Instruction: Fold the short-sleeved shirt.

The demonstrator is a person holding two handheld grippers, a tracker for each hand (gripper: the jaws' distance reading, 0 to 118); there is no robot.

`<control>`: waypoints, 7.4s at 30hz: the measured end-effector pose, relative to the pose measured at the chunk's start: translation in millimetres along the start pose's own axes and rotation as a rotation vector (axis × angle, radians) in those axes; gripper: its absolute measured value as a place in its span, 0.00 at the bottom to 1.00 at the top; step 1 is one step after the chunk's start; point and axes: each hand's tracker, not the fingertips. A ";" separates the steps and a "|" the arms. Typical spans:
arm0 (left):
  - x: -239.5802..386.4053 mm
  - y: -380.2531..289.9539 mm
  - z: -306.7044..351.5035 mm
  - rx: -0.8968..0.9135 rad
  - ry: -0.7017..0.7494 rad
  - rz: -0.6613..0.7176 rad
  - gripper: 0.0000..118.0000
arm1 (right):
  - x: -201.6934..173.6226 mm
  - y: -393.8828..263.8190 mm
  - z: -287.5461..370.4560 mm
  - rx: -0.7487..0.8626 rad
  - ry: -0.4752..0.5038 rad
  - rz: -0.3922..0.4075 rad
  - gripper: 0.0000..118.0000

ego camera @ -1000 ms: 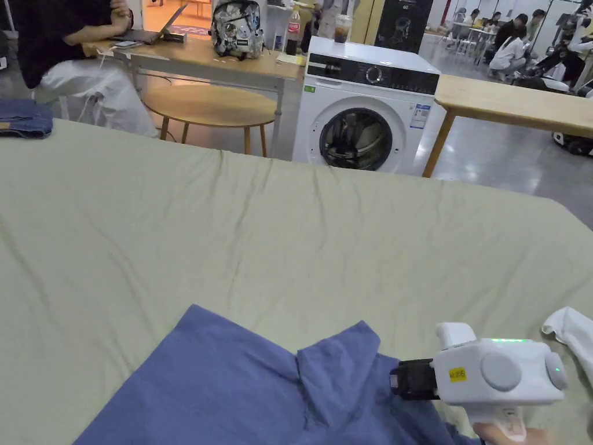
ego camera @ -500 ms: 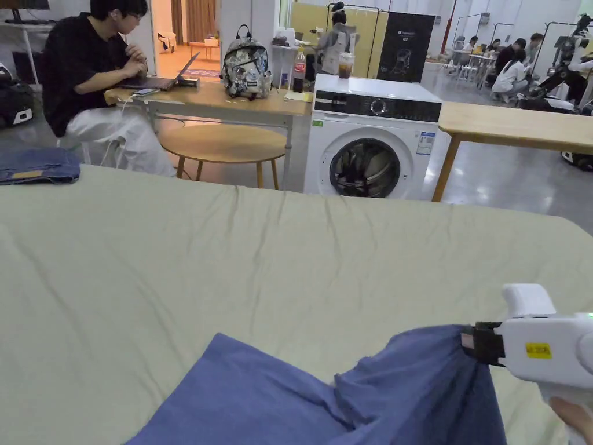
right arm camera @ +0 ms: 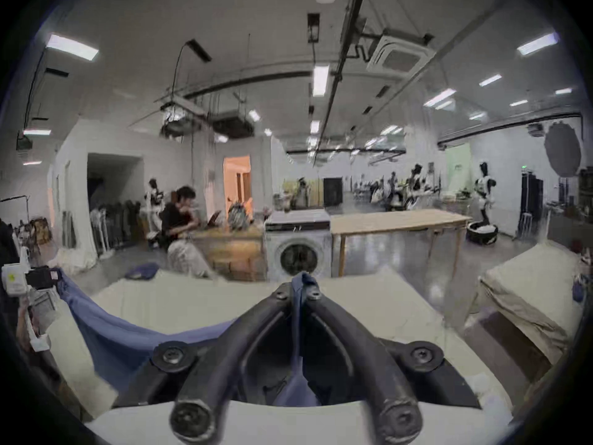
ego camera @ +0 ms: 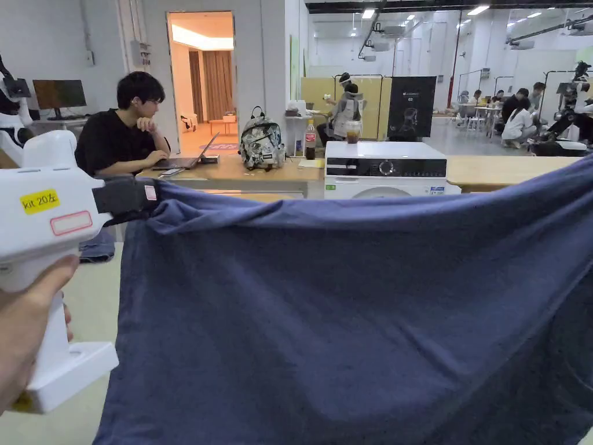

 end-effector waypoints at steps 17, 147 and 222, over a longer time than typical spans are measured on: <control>-11.9 97.3 -139.5 0.020 0.072 -0.030 0.03 | -34.3 86.7 -179.3 0.088 -0.169 0.121 0.02; -35.7 -264.5 44.7 -0.492 0.167 0.027 0.03 | 30.3 -343.9 30.0 -0.520 -0.013 -0.106 0.03; -77.3 -352.9 -58.3 -0.756 0.264 -0.001 0.00 | 52.9 -429.2 -63.5 -0.762 -0.226 -0.108 0.29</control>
